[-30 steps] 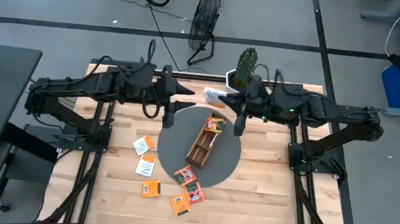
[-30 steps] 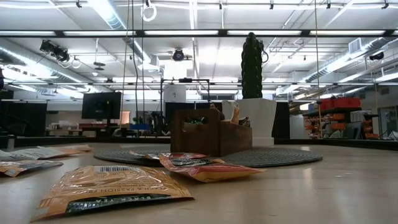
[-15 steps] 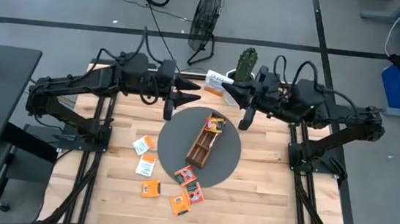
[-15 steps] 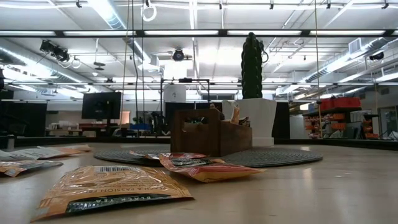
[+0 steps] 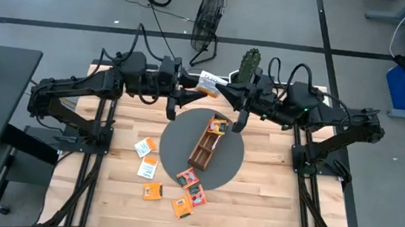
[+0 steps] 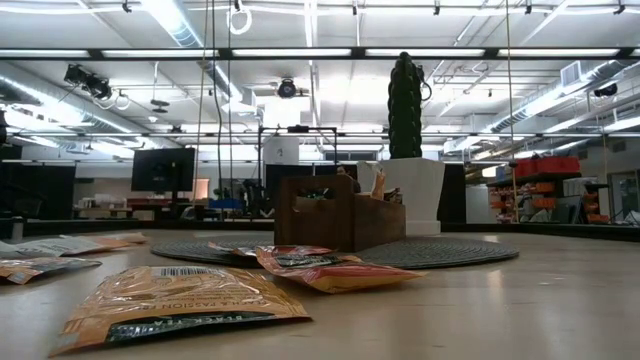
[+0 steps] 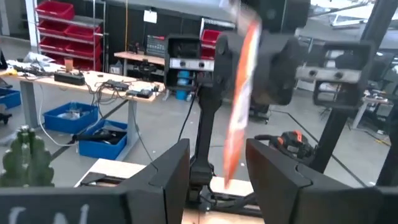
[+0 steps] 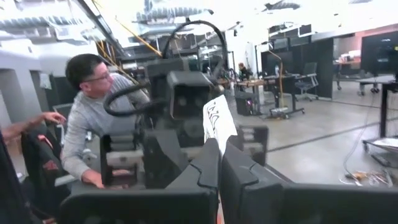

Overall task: Pick & Place Tea
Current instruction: Put the white tea bag into the middle section of the wooden organizer

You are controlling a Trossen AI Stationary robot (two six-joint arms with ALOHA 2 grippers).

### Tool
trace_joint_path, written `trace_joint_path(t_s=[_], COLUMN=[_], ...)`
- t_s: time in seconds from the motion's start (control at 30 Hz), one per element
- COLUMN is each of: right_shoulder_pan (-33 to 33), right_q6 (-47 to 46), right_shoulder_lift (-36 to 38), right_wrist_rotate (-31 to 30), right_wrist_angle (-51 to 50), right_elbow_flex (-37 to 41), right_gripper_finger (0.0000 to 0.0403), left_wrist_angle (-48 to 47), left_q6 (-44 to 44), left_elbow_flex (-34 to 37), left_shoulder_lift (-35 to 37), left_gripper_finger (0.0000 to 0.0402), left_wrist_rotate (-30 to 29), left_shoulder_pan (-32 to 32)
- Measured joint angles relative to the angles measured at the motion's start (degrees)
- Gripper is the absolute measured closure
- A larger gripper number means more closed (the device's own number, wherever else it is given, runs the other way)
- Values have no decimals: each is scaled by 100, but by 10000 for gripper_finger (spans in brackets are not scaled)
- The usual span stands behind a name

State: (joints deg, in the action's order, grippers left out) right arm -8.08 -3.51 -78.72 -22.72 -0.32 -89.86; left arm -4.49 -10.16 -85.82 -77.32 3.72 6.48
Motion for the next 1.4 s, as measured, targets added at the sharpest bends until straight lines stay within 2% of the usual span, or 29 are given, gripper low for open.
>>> trace_joint_path(t_s=[0.1,0.2,0.43,0.7,1.0,1.1,1.23,1.4], right_shoulder_pan=[0,0,0,-9,-6,12,168,439], right_q6=[-7,-28,-30,-188,-1226,-1474,-1727,-2002], right_shoulder_lift=[-56,-57,-26,77,526,549,461,254], right_wrist_rotate=[-15,-37,-42,35,365,693,1473,2047], right_wrist_angle=[2,-126,-146,-589,-2351,-2825,-3120,-3174], right_elbow_flex=[0,0,0,0,0,0,0,0], right_gripper_finger=[403,403,403,381,296,261,223,201], left_wrist_angle=[-100,-56,-98,-383,-1979,-2381,-2712,-2877], left_q6=[-10,4,29,79,184,232,335,506], left_elbow_flex=[0,0,0,0,-4,-6,-11,-1], left_shoulder_lift=[-43,-27,-15,1,37,-38,-112,-322], left_gripper_finger=[249,278,385,389,389,389,389,389], left_wrist_rotate=[5,3,255,447,592,832,1027,1159], left_shoulder_pan=[0,0,6,14,2,2,-13,-90])
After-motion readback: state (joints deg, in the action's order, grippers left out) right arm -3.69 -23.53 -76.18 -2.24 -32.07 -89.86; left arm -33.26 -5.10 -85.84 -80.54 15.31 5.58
